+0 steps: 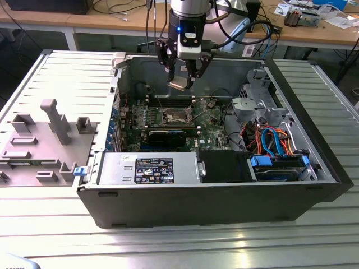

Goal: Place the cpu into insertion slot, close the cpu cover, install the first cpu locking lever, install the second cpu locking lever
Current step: 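Place the cpu into insertion slot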

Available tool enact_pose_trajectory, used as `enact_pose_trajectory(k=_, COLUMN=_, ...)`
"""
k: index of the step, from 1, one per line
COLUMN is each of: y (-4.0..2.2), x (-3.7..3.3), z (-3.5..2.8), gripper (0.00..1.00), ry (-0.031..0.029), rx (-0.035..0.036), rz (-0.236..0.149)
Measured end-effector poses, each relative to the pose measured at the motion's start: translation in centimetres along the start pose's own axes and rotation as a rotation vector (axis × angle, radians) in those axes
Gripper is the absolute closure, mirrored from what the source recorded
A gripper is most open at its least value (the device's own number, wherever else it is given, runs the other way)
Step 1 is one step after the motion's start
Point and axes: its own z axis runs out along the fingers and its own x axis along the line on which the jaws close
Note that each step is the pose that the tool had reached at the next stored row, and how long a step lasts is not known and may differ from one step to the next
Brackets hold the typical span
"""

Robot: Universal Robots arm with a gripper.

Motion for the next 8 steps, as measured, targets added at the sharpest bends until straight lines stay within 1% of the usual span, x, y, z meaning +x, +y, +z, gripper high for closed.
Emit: enact_pose_trajectory(k=8, y=0.00, x=0.00, z=0.00, gripper=0.45, ry=0.0000, rx=-0.0001, rz=0.005)
